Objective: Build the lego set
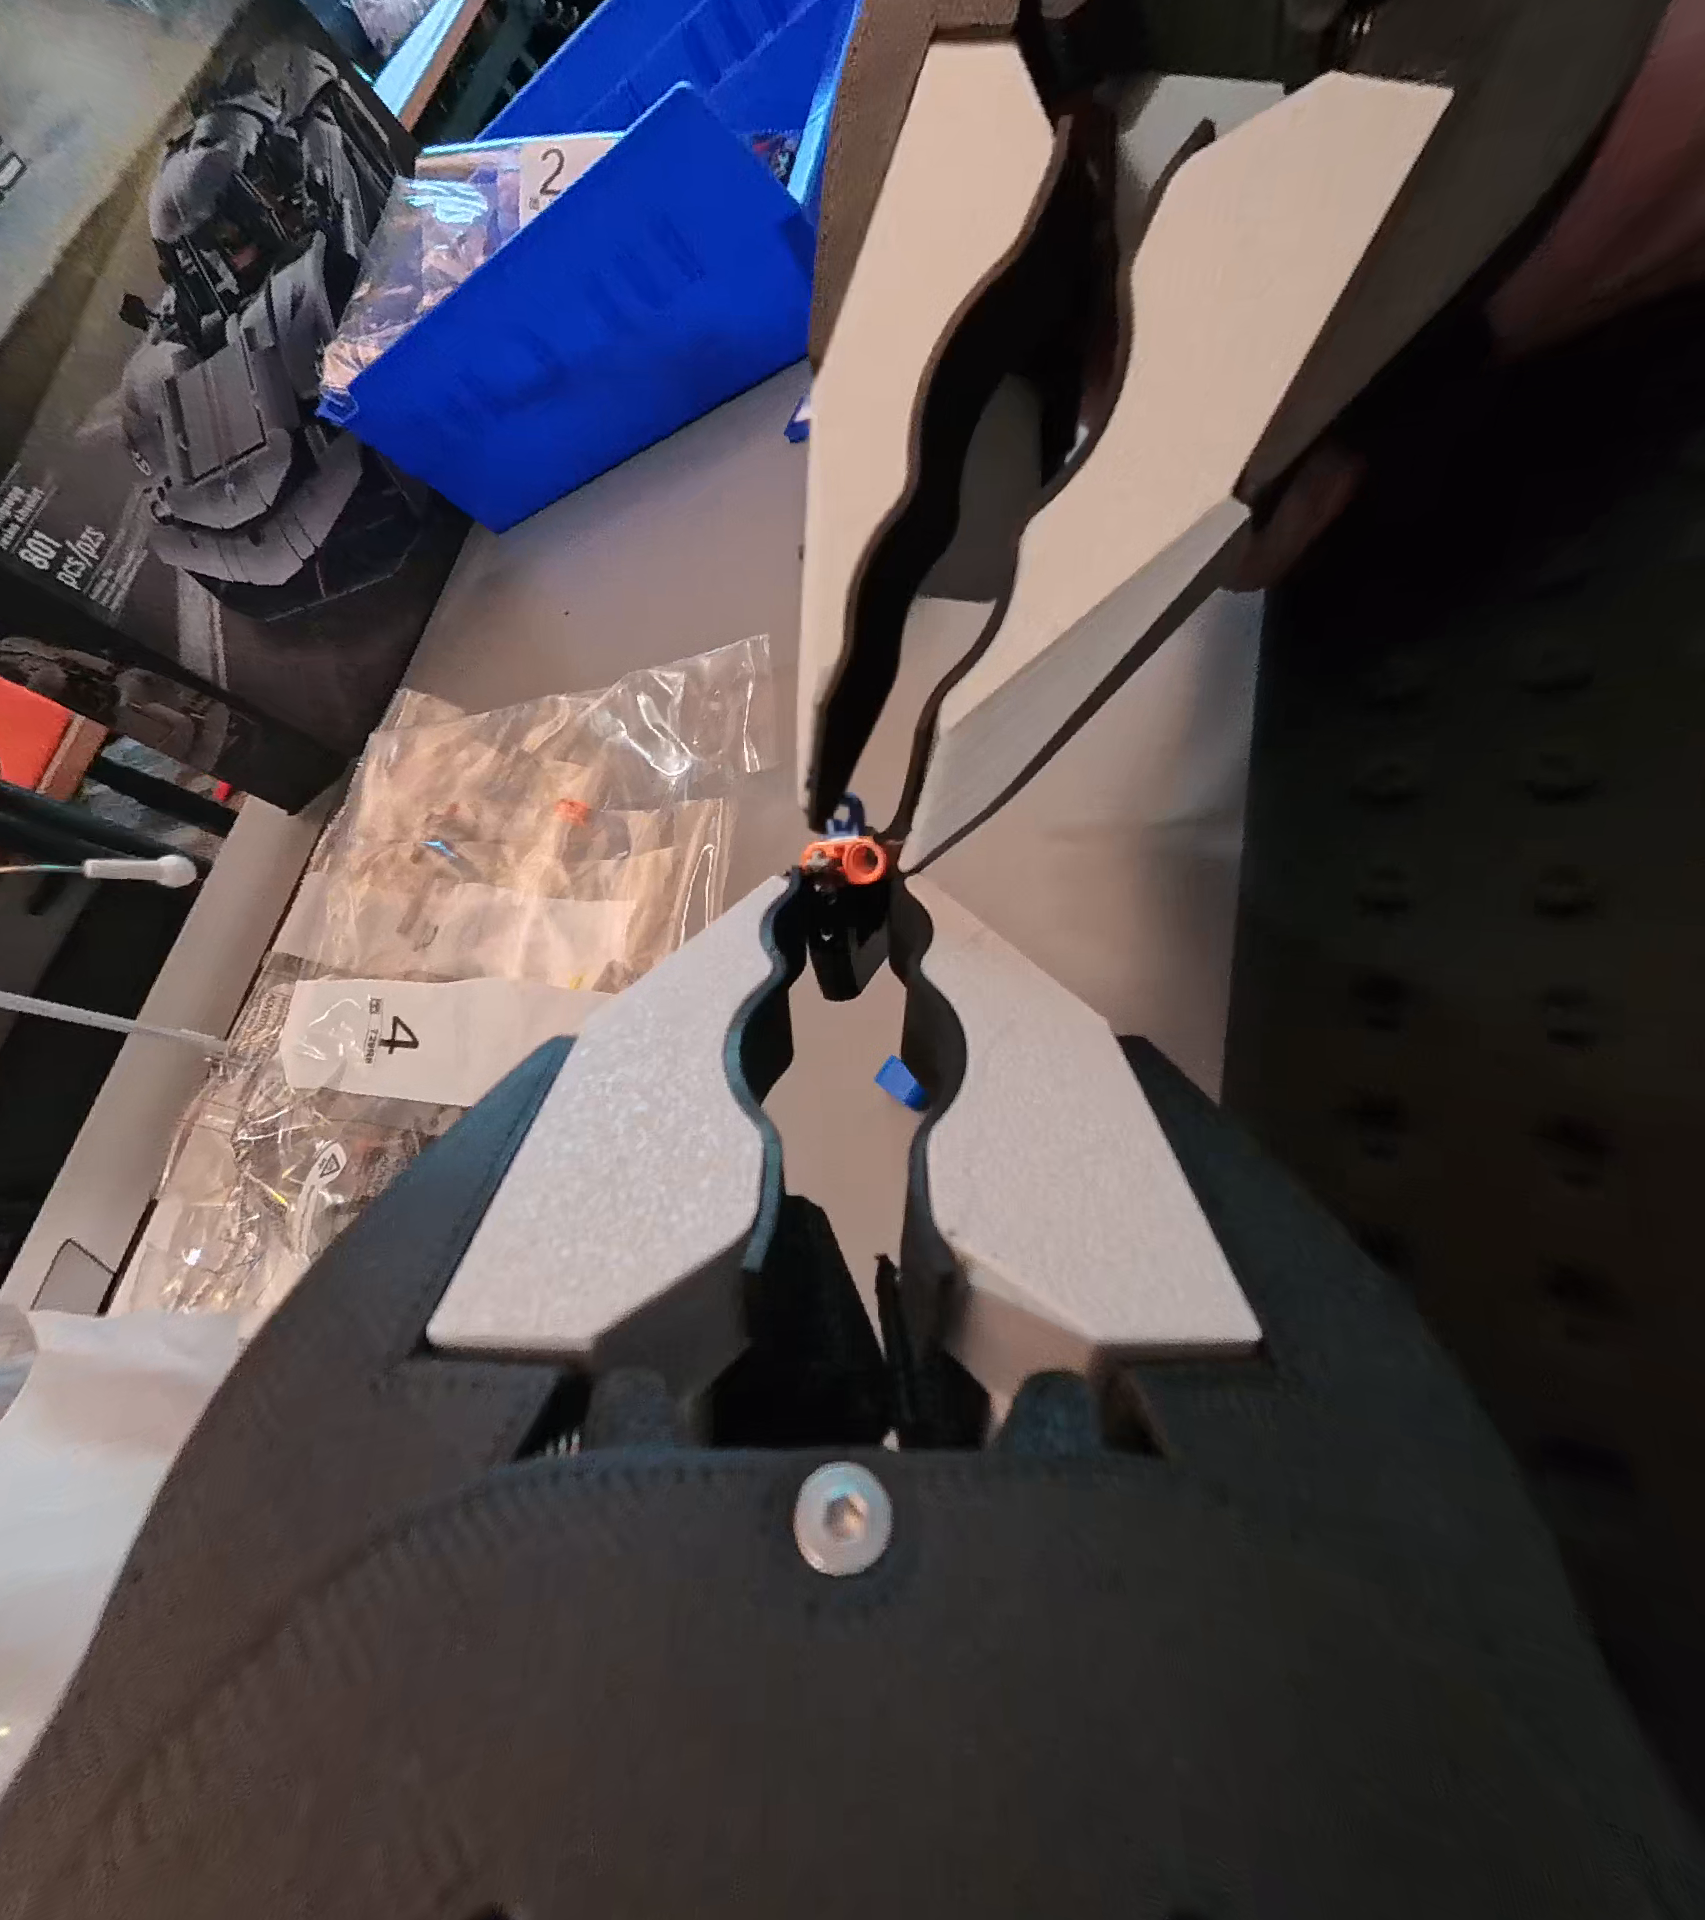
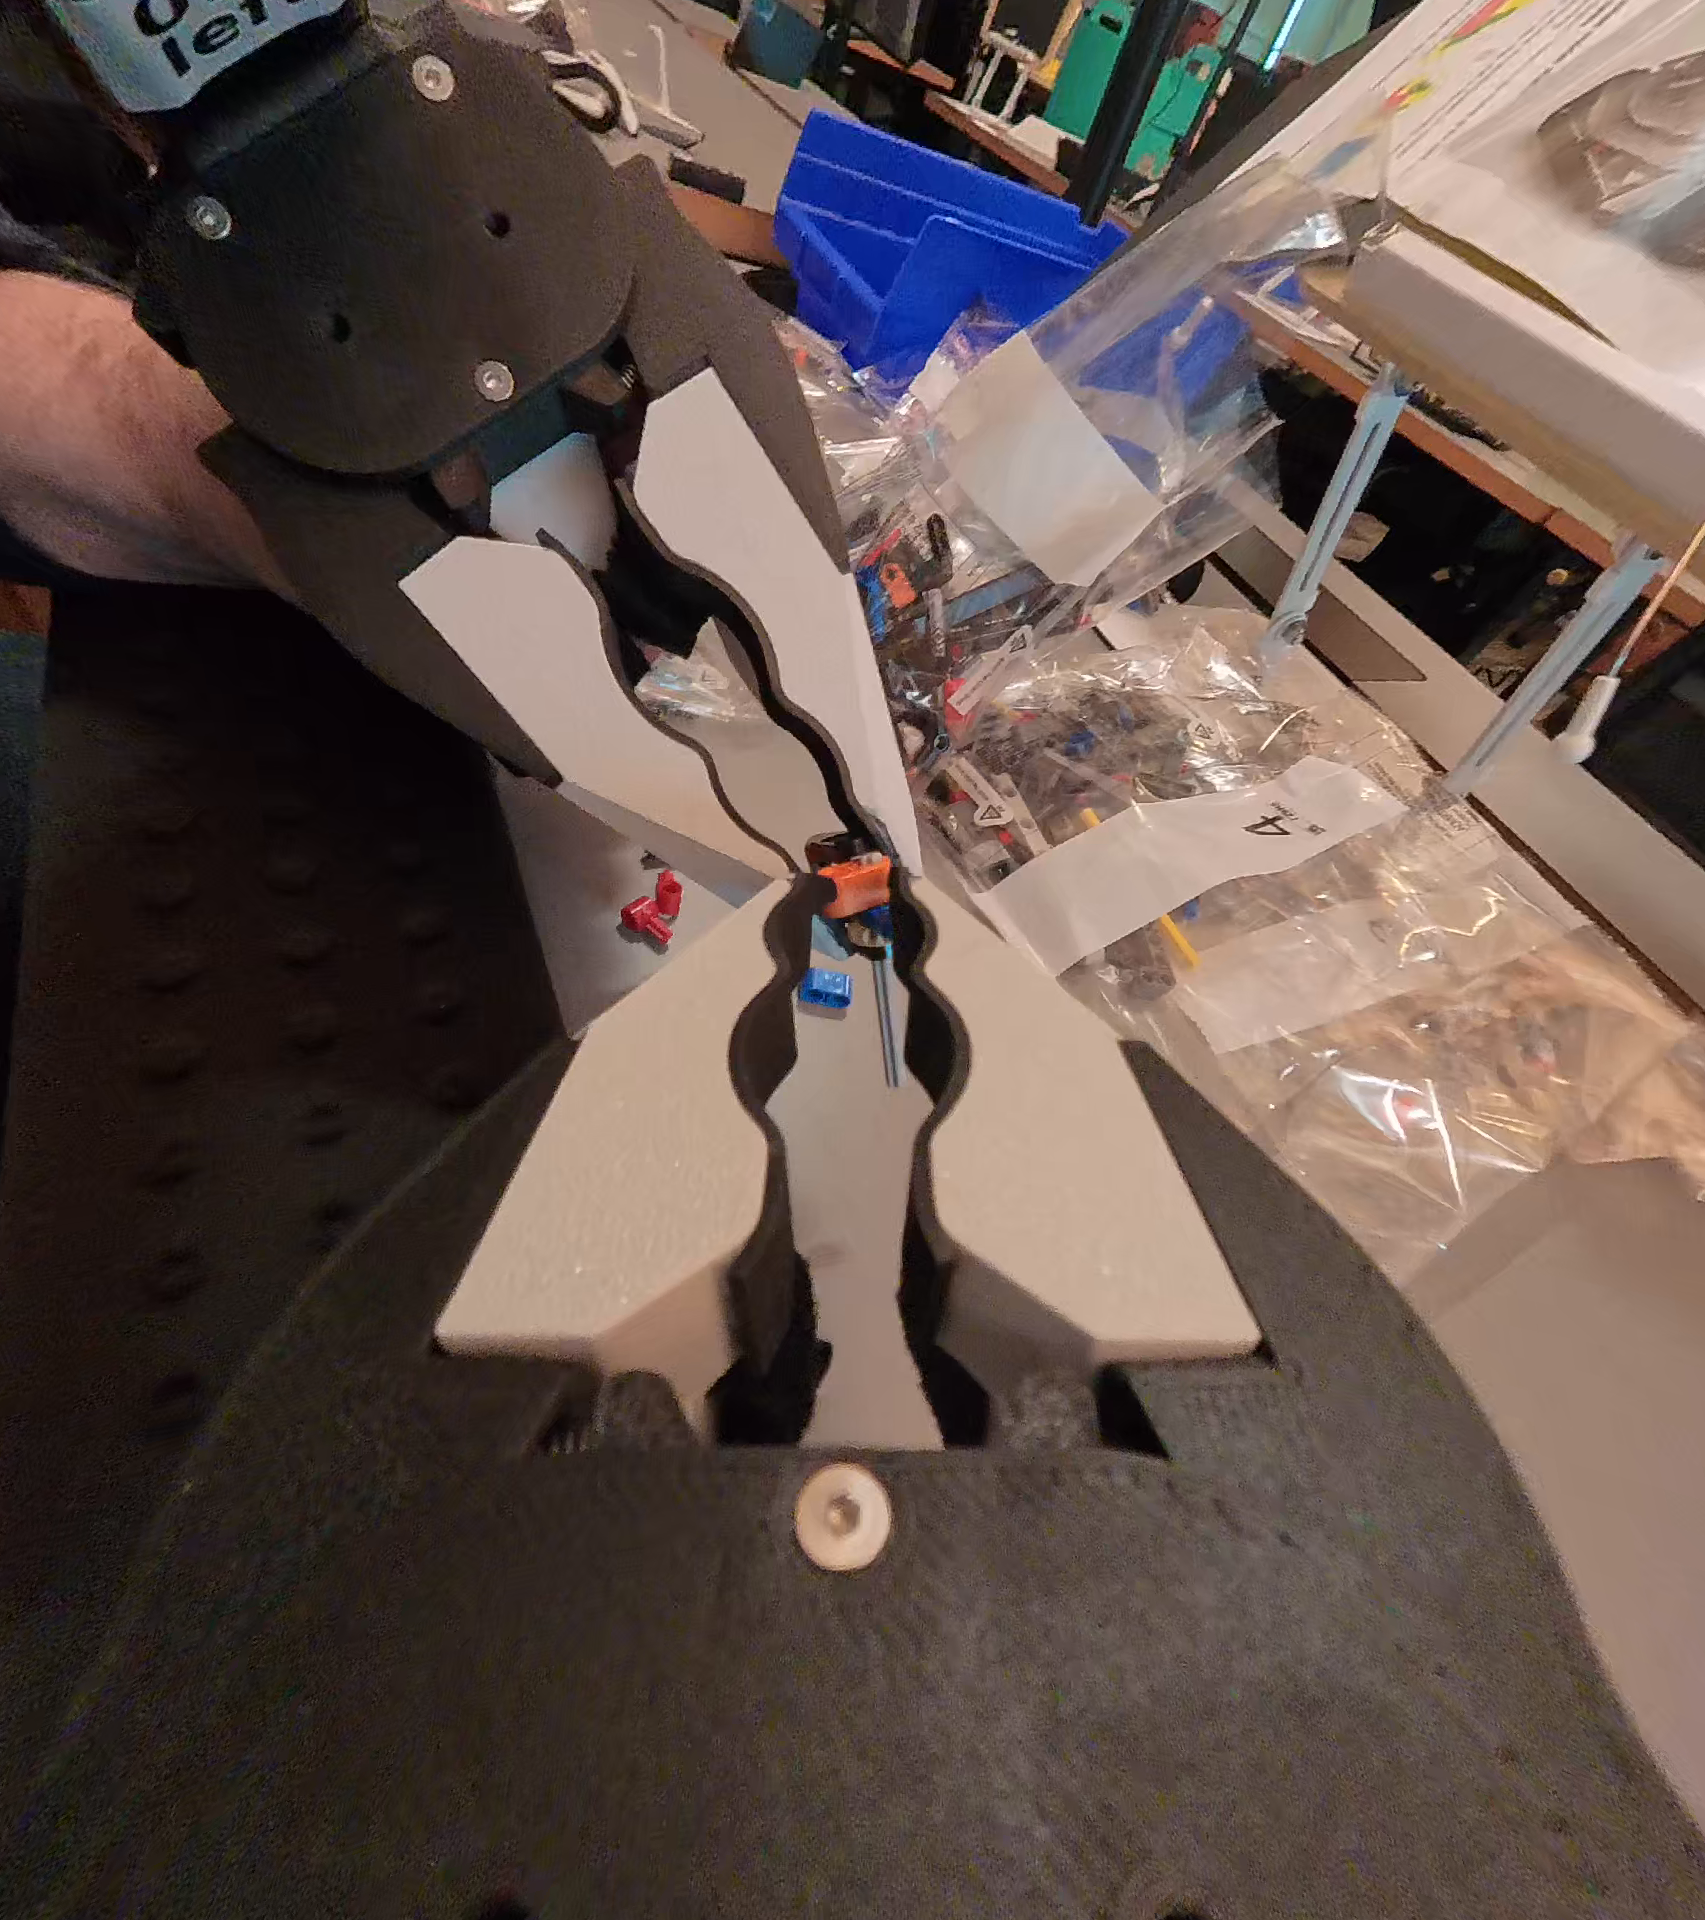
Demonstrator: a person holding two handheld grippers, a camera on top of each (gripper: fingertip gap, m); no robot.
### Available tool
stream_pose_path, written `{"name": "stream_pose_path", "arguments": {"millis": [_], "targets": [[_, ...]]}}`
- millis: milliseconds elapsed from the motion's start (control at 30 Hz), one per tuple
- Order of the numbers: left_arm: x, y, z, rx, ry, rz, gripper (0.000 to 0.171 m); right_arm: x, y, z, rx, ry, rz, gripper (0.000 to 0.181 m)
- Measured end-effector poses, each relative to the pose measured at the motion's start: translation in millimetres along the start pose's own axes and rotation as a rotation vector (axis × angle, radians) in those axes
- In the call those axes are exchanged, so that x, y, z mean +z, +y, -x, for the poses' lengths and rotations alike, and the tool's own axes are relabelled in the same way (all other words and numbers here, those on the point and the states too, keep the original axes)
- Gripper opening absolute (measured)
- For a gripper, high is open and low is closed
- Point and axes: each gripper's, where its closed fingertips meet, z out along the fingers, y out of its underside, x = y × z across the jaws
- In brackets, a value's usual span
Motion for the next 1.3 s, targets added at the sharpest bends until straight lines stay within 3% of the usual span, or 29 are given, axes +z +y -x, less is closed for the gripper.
{"name": "stream_pose_path", "arguments": {"millis": [133, 300, 500, 767, 867, 1000, 1133, 1300], "targets": [[-0.4, -0.6, 1.6, -0.005, -0.005, -0.008, 0.016, 3.0, 8.0, -1.4, -0.009, 0.014, 0.053, 0.0], [-0.8, -4.6, 0.6, -0.019, 0.005, -0.027, 0.016, 2.8, 11.3, -7.6, 0.002, 0.042, 0.065, 0.0], [-0.6, -0.8, 2.8, -0.083, 0.034, -0.031, 0.016, 1.4, 7.7, -9.6, 0.086, -0.006, 0.023, 0.019], [0.4, -3.2, 7.8, 0.057, -0.073, -0.001, 0.016, 0.4, 5.6, -16.1, 0.243, -0.07, -0.014, 0.029], [2.3, 5.7, 11.4, 0.019, -0.071, 0.032, 0.016, -21.9, -7.5, -39.7, 0.277, 0.056, -0.137, 0.024], [3.7, 12.9, 15.6, -0.064, -0.043, 0.037, 0.019, -85.2, 9.1, -96.4, 0.36, 0.358, -0.198, 0.028], [9.2, 16.3, 12.8, -0.116, -0.007, 0.054, 0.025, -136.8, 49.1, -121.8, 0.296, 0.562, -0.001, 0.025], [13.5, 15.6, 5.9, -0.14, 0.034, 0.058, 0.026, -126.9, 87.7, -114.1, 0.352, 0.414, 0.239, 0.03]]}}
